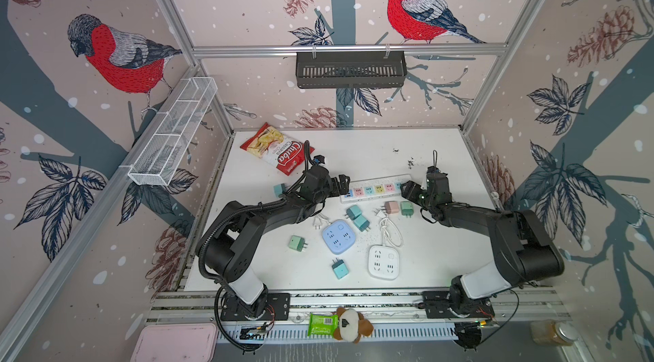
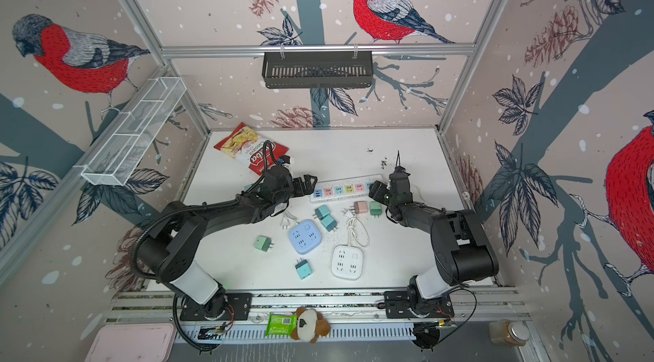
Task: Insert the plug
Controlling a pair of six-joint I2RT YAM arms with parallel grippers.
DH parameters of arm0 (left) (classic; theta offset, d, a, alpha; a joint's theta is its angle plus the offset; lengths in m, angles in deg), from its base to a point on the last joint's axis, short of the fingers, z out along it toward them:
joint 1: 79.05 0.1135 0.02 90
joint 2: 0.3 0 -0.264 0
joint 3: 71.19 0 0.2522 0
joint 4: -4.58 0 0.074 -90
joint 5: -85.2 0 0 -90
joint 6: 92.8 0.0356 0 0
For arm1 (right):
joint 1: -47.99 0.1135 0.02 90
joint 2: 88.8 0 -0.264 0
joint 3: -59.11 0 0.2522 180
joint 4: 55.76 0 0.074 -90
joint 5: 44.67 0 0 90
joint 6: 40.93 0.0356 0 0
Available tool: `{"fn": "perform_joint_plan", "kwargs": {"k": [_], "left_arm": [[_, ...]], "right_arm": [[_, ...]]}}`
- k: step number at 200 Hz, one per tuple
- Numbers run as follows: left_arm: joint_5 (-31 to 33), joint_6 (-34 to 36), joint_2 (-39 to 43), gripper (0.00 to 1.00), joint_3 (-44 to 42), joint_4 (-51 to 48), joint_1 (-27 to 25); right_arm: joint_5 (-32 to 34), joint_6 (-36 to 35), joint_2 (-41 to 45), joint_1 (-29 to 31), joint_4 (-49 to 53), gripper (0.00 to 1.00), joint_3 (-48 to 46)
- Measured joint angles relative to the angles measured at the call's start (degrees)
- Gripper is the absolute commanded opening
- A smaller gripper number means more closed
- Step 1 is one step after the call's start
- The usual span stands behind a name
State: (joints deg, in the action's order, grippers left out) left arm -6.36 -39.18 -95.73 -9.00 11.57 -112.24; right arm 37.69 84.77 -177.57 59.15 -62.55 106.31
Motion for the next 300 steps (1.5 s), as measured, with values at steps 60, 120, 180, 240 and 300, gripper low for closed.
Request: {"fn": "perform_joint_plan", "kwargs": {"k": [60, 120, 180, 240, 300], "left_arm": [[0.66, -0.04, -5.05, 0.97, 3.30, -1.07, -0.04], [1.29, -0.02, -6.95, 0.97, 4.79, -1.86, -0.04], [2.60, -0.22, -7.06, 0.97, 3.43, -1.84, -0.04], [4.44, -0.66, -6.78, 0.97, 2.34, -1.73, -0.04], [9.53, 0.52, 8.94, 0.97, -7.93, 0.46, -0.04]], "right_arm": [[3.32, -1.46, -1.75, -2.23, 0.63, 0.75, 4.63], [2.10, -1.81, -9.31, -1.44, 1.03, 0.70, 9.97], [2.08, 0.13, -7.58, 3.23, -0.09, 0.64, 5.92], [5.14, 1.81, -3.10, 6.01, -0.46, 0.63, 2.62], [13.51, 1.77, 9.01, 10.73, 3.15, 0.63, -0.92]]}}
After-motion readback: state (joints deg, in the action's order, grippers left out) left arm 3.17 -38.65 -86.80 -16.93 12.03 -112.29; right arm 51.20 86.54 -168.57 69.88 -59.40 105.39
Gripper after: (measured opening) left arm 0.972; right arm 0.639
